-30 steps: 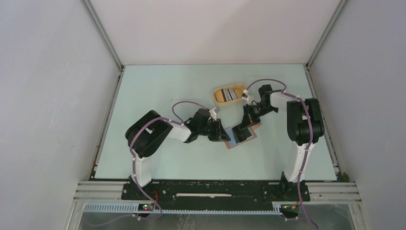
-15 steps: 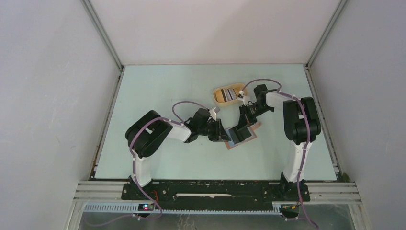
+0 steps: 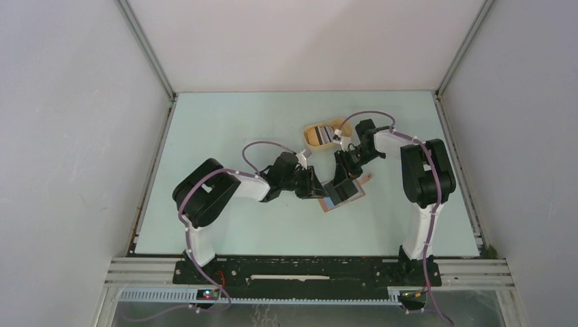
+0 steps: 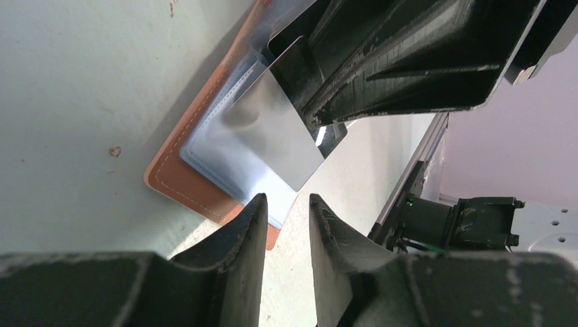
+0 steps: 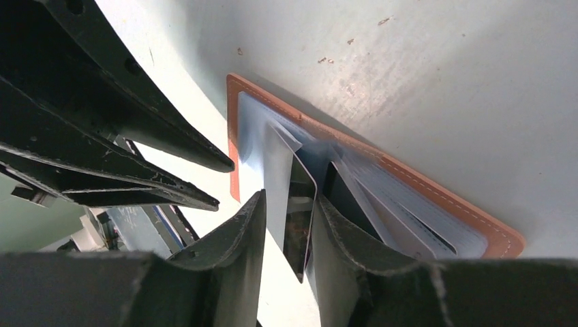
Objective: Put the credit cards into the card holder
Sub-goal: Insert the credit card into the card holder.
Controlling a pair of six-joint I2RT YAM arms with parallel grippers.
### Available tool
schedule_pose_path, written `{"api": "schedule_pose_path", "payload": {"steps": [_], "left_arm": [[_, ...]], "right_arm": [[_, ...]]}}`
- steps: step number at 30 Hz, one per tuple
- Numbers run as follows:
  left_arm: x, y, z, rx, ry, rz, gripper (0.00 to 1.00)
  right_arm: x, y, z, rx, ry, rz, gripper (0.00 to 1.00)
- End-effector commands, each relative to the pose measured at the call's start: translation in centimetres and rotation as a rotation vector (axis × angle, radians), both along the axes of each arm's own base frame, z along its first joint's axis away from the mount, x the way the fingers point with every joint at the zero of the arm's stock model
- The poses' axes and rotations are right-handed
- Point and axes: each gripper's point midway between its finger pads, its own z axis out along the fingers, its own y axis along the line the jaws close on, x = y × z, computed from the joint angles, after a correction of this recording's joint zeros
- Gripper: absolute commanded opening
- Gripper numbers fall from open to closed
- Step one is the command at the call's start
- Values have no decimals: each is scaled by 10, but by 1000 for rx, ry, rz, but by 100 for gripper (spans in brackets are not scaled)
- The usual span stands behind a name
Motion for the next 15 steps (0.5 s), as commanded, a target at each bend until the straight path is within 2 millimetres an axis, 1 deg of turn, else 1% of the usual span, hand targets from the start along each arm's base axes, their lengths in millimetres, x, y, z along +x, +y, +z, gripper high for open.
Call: {"api": "schedule_pose_path", "payload": {"steps": [1, 6, 12, 15], "left_arm": [[4, 6, 20, -17, -48, 27, 34], [3, 10, 18, -6, -44, 32, 34], [-2, 20, 4, 37, -17, 46, 30], [-3, 23, 0, 53, -15, 49, 29]], "right_arm": [[7, -5, 16, -53, -104, 29, 41], [5, -3, 14, -84, -118, 45, 43], [3, -1, 10, -106, -121, 64, 44], [0, 2, 8, -112, -118, 79, 45]]}}
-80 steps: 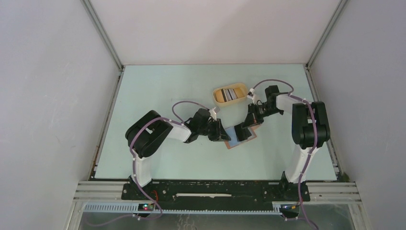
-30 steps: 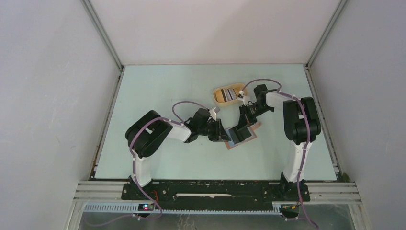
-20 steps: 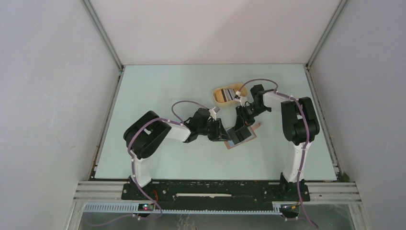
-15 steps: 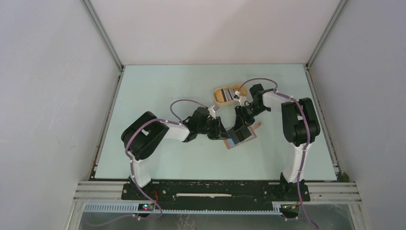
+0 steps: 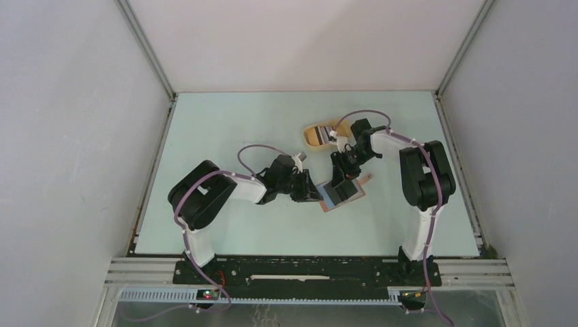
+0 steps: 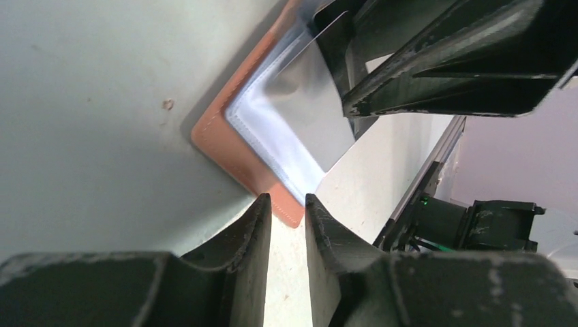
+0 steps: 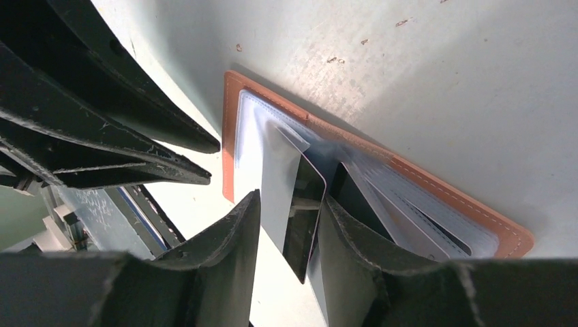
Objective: Put the credit cards into the card holder
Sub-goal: Insert the credit card into the card holder.
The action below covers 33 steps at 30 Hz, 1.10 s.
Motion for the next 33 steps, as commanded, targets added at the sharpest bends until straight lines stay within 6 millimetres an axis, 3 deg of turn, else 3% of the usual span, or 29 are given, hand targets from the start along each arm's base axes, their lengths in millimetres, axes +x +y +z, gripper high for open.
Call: {"api": "schedule_pose_path", "payload": {"steps": [1, 11, 15, 21, 33], "left_arm": [[2, 7, 6, 9, -31, 15, 29], [3, 10, 4, 12, -25, 21, 30], [2, 12, 3, 13, -20, 25, 30], [4, 11, 5, -1, -18, 32, 29], [2, 11, 5, -16, -8, 37, 28]], "right_arm": [[2, 1, 7, -42, -64, 43, 46], [-10, 17, 3, -98, -97, 120, 49], [-7, 16, 10, -111, -140, 131, 55], [-9, 18, 21, -83, -162, 144, 56], [-12, 13, 7, -128, -131, 149, 55]]}}
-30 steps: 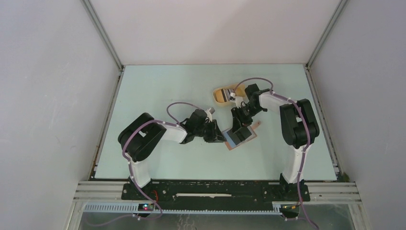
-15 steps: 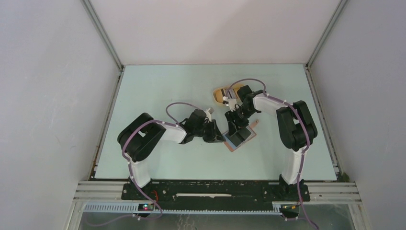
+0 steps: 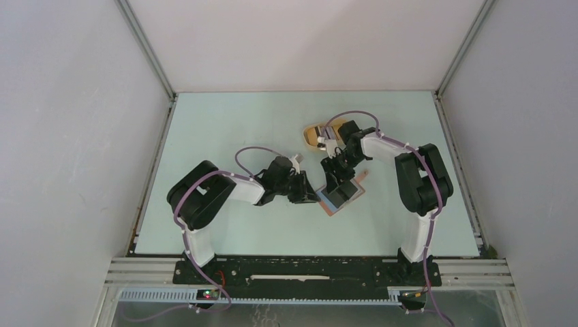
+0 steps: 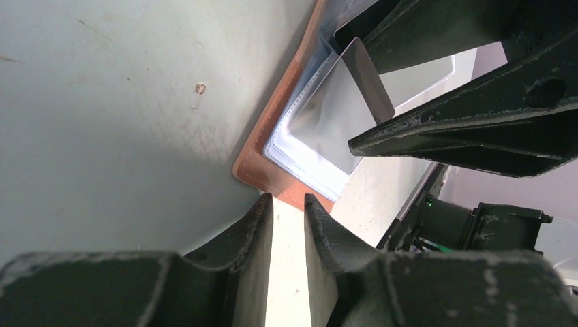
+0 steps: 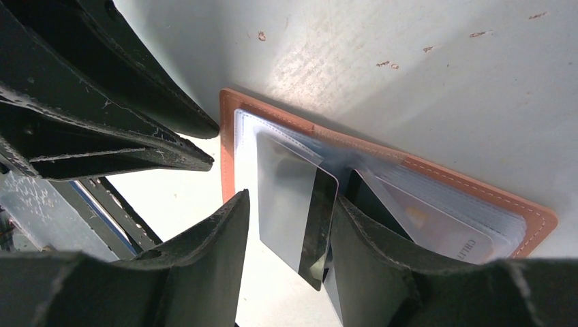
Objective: Put the credit cards into the card holder
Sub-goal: Insert the credit card into the card holder.
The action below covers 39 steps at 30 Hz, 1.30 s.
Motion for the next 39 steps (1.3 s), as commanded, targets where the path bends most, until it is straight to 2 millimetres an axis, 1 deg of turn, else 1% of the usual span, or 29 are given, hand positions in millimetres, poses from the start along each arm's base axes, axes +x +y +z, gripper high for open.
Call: {"api": "schedule_pose_path", "payload": {"steps": [1, 9, 11, 16, 20, 22, 26, 28, 33, 36, 39], "left_arm": [[4, 0, 13, -37, -29, 16, 28], [3, 0, 12, -40, -23, 19, 27], [3, 0, 12, -41, -23, 19, 27], [3, 0, 11, -45, -19, 24, 27], [4, -1, 11, -53, -16, 24, 27], [4, -2, 12, -56, -16, 25, 27], [5, -2, 14, -66, -16, 31, 27], [5, -2, 15, -72, -15, 34, 27], [4, -1, 15, -81, -8, 41, 27], [4, -1, 16, -87, -6, 46, 27], [5, 0, 18, -95, -9, 53, 27]], "right_arm": [[1, 1, 8, -16, -42, 26, 55], [-15, 17, 6, -8, -9, 80, 55], [-17, 19, 7, -2, -9, 86, 56], [-17, 17, 11, -14, -38, 111, 64], [-18, 14, 14, -37, -65, 131, 66], [-21, 17, 16, -34, -63, 144, 66], [-36, 26, 17, -23, -29, 174, 65], [-40, 32, 19, -7, -4, 160, 65], [-34, 38, 18, -32, -3, 59, 65], [-35, 45, 26, 43, 60, 15, 66], [-32, 43, 34, 111, 103, -17, 69]]}}
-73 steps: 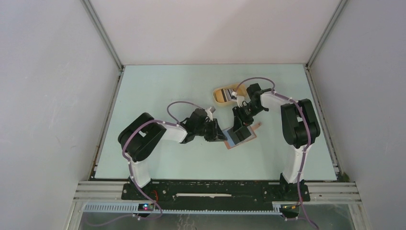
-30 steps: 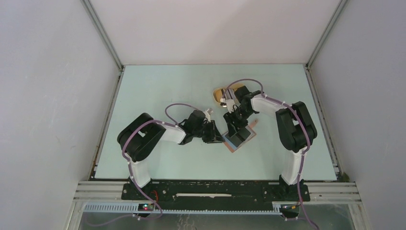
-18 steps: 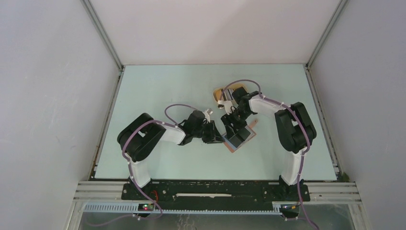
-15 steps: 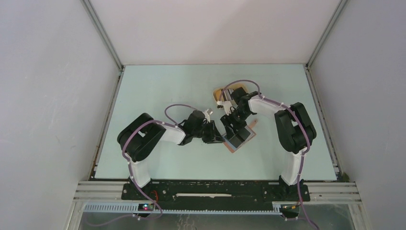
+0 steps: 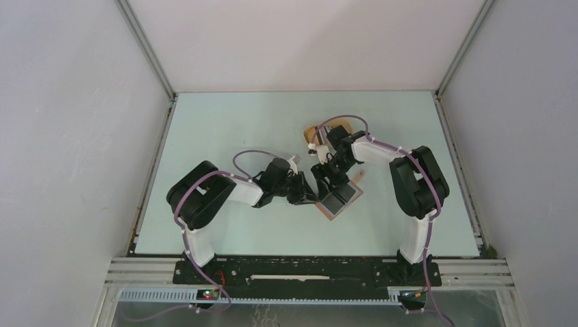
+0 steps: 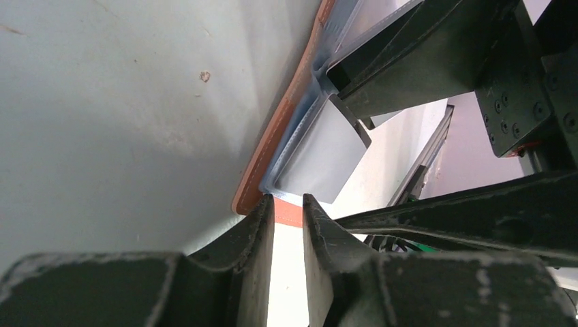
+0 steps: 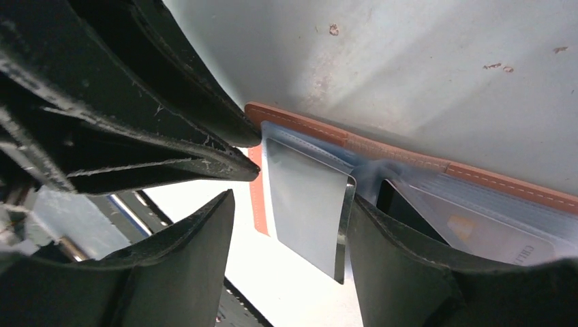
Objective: Put the credit cards into the card holder
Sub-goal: Insert the credit card into the card holder.
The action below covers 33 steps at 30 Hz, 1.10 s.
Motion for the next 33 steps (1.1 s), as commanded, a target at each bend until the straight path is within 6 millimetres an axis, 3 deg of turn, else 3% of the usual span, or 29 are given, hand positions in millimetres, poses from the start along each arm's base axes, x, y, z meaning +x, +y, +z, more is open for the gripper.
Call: {"api": "schedule_pose_path", "payload": {"steps": [1, 11, 21, 27, 33], "left_arm": [[8, 0, 18, -51, -54, 26, 27], [15, 1, 44, -83, -142, 37, 31], [8, 8, 34, -66, -118, 41, 31], [7, 6, 31, -75, -104, 43, 31], [7, 12, 37, -79, -133, 59, 32]], "right_arm": [[-1, 17, 36, 186, 76, -69, 70], [11, 1, 34, 181, 34, -69, 74], [9, 0, 21, 128, 37, -58, 69], [0, 10, 26, 188, 96, -46, 66], [9, 2, 33, 162, 12, -33, 66]]}}
